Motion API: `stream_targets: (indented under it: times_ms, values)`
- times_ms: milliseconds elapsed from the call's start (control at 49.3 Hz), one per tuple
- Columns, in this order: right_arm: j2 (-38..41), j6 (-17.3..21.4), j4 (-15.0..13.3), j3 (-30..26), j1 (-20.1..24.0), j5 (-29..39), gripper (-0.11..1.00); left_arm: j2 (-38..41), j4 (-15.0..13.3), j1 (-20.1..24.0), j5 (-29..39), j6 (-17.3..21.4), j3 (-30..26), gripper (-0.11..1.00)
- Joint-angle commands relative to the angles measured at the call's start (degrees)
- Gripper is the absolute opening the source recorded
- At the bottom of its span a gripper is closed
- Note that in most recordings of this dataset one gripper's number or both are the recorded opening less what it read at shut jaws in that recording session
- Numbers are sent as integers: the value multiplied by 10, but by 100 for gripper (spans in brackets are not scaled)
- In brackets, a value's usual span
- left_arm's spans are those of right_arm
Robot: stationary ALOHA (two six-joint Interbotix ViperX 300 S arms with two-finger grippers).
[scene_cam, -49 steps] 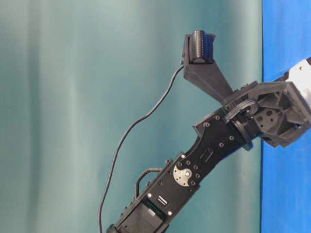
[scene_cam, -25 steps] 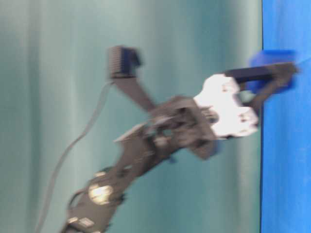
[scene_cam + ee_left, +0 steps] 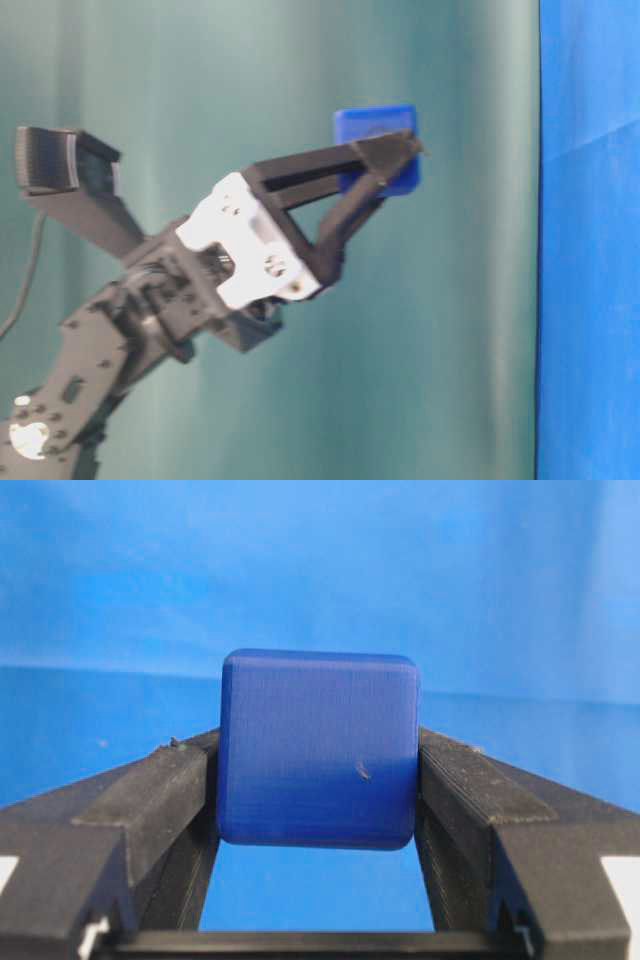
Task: Handover the blue block to the right arm after grasping it with the left arm, then place it in the designated position.
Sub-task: 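Lift the cube with the left gripper and rotate it upright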
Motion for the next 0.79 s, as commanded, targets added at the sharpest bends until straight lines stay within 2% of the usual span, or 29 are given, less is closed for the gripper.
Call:
stream_targets:
  times_ms: [0, 345, 770]
  values:
    - [3, 1, 2, -11, -1, -2, 96, -29, 1, -4, 4, 0, -22, 49]
    - [3, 1, 2, -11, -1, -2, 96, -60, 1, -4, 18, 1, -29, 49]
    - [7, 1, 3, -11, -1, -2, 96, -61, 1, -4, 18, 0, -26, 49]
